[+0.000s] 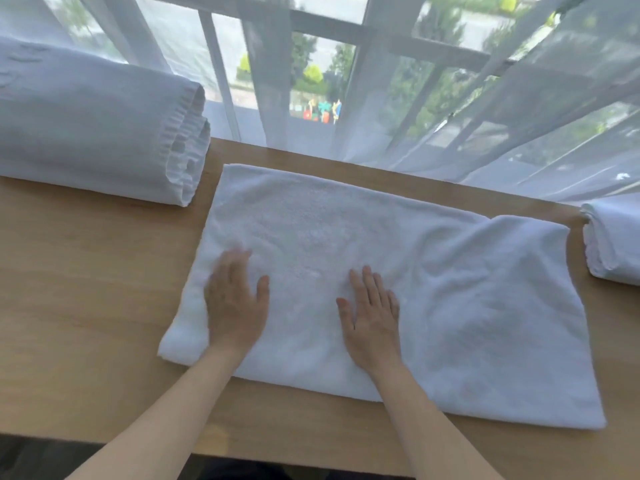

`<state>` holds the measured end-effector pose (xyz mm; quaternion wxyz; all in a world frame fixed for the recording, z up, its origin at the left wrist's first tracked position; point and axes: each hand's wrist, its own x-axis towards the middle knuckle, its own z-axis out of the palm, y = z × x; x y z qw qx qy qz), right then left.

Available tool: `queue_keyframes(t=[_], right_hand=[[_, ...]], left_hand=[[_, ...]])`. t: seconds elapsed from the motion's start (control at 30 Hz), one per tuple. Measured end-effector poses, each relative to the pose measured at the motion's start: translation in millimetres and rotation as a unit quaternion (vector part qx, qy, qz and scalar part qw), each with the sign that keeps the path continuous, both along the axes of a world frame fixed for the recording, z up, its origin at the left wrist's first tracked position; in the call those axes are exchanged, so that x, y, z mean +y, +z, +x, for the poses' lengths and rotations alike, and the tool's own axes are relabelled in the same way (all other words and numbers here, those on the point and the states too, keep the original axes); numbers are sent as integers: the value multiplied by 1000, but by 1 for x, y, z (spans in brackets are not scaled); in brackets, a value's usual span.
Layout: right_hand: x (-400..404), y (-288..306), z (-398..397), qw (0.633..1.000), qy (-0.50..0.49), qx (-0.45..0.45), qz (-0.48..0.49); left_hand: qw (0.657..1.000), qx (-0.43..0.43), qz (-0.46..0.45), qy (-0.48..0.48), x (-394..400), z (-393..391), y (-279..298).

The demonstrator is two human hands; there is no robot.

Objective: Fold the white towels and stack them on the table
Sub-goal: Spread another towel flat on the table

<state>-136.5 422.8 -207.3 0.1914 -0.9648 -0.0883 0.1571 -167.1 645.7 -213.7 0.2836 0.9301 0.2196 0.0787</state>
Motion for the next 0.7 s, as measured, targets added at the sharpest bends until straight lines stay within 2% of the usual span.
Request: queue_keyframes(t=[0.07,0.13,0.17,0.3,0.43,0.57,0.7], right_hand=[[-31,4,4,999,-7,-35,8],[-69,3,8,998,-32,-55,-12],[-90,2,11,997,-52,-55,-25],[-177,-2,23,988,-124,-73,-55],[-246,-11,31,981,-161,-65,-90],[-300,-16,31,948,-292,-40,-121],[-335,-12,32,921,-373,-58,-94]], left_hand=[[987,19,14,-160,-48,-5,-3],[950,46,68,-303,-97,-12,-11],[933,58,93,-342,-118,-10,-15],[915,104,106,-374,-193,24,-18],[892,112,134,-417,-260,77,-17],[879,124,152,-434,-318,122,-18],[877,133,163,-432,-363,132,-18]])
